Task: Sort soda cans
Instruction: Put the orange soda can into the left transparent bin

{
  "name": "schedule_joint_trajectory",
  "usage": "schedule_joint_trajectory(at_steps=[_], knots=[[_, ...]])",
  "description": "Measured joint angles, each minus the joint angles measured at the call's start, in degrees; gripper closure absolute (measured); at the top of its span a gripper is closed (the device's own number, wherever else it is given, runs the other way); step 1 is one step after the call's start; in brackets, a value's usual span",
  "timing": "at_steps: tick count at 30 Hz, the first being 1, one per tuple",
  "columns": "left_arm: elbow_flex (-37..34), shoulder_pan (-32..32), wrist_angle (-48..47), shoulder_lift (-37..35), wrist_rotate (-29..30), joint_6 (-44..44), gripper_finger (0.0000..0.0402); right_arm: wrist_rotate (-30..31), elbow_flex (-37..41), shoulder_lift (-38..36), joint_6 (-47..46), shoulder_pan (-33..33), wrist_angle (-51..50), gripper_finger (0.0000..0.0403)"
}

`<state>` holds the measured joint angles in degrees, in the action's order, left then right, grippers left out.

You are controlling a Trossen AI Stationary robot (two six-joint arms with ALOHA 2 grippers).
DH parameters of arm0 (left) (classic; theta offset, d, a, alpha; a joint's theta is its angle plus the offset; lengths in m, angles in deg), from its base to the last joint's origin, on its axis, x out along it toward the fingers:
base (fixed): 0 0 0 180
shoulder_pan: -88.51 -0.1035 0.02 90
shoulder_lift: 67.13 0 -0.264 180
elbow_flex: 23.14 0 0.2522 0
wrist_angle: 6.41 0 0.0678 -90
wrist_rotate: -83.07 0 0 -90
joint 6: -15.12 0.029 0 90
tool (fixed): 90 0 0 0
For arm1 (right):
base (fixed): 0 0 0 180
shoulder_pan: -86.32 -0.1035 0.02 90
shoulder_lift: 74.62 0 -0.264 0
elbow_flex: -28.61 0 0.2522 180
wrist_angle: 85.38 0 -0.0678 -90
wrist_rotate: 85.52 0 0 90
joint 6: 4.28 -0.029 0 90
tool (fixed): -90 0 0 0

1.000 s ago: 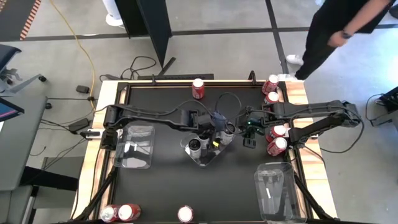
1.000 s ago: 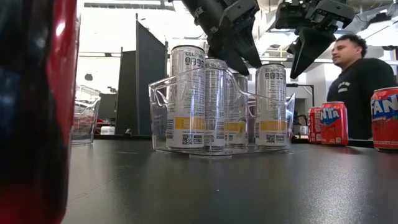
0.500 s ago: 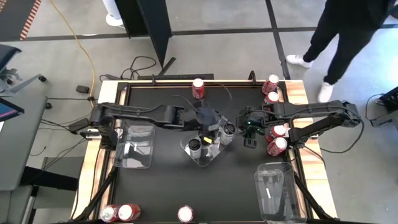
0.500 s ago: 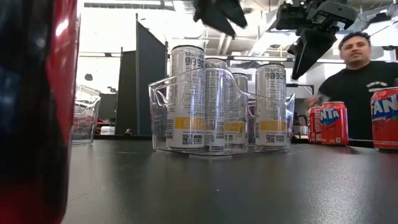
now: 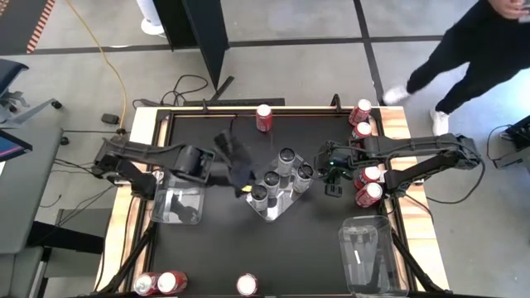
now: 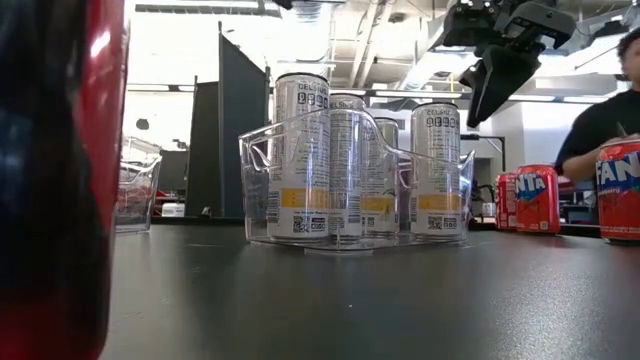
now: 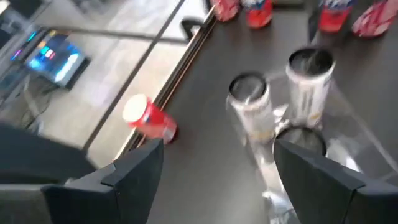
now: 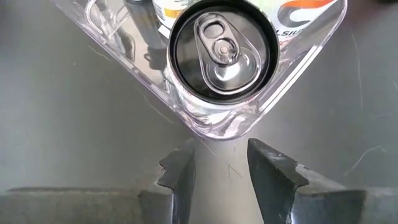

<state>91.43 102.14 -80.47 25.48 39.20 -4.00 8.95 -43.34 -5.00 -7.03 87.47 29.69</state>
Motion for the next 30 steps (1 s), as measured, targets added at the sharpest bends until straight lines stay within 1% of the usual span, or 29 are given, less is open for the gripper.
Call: schedule_joint_trajectory(at_steps=[2, 8, 13, 18, 24, 30], knots=[[-0.2, 1.9, -4.4, 0.1, 1.4, -5.2, 0.0102, 0.0, 0.0, 0.0, 0.2, 0.0, 0.0, 0.0242], [-4.7, 6.4, -9.2, 0.2, 3.6, -17.1, 0.0102, 0.0, 0.0, 0.0, 0.2, 0.0, 0.4, 0.0242], [-8.0, 8.2, -10.7, 0.2, 3.7, -22.4, 0.0102, 0.0, 0.0, 0.0, -0.1, 0.0, 0.4, 0.0242], [-8.4, 8.5, -10.5, 0.1, 3.7, -22.8, 0.0102, 0.0, 0.0, 0.0, -0.4, 0.0, 0.5, 0.0242], [-8.5, 8.3, -8.8, 0.2, 3.8, -18.5, 0.0102, 0.1, 0.0, 0.0, -3.4, -0.4, 0.3, 0.0242], [-8.5, 8.2, -6.2, 0.2, 3.9, -16.6, 0.0102, 0.2, 0.5, 0.0, -5.3, -2.6, 1.7, 0.0242]])
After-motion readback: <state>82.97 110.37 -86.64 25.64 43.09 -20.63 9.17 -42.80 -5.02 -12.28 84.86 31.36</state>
